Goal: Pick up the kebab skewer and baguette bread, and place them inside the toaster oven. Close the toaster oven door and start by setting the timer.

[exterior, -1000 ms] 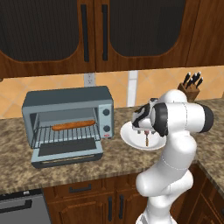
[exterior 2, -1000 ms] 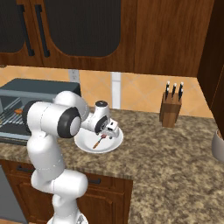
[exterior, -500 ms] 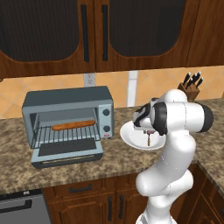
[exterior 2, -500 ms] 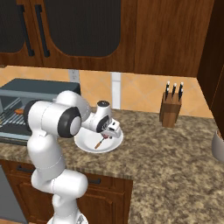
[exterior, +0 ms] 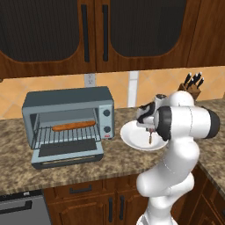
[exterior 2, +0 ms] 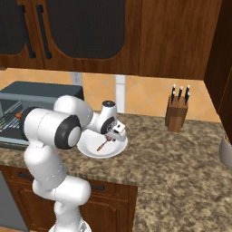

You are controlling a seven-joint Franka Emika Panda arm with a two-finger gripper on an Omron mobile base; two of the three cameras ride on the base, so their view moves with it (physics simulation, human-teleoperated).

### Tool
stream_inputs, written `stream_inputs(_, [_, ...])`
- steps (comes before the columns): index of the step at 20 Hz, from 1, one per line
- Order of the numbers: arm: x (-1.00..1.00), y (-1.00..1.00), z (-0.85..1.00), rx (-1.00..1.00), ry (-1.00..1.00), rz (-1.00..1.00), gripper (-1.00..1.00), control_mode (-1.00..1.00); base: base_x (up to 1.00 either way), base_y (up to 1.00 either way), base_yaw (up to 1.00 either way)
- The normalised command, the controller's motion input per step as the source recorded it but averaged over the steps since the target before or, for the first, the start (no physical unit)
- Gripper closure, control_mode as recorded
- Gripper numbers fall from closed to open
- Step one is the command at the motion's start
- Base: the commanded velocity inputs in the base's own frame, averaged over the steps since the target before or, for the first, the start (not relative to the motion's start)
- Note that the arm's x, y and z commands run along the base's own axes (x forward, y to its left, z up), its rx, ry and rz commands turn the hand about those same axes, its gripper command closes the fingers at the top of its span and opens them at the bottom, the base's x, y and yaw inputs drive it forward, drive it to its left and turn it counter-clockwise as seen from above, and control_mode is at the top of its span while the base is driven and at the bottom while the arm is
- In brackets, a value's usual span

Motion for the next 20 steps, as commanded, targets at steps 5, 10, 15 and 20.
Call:
stream_inputs(5, [-0.82, 0.08, 0.58, 0.04, 0.01, -0.16, 1.00, -1.00, 0.00, 0.00, 0.00])
stream_inputs(10, [-0.51, 0.32, 0.69, 0.06, 0.01, -0.28, 1.00, -1.00, 0.00, 0.00, 0.00])
stream_inputs(15, [-0.54, 0.41, 0.49, 0.06, 0.02, -0.33, 1.00, -1.00, 0.00, 0.00, 0.00])
stream_inputs(20, [-0.46, 0.44, 0.45, 0.05, 0.04, -0.32, 1.00, -1.00, 0.00, 0.00, 0.00])
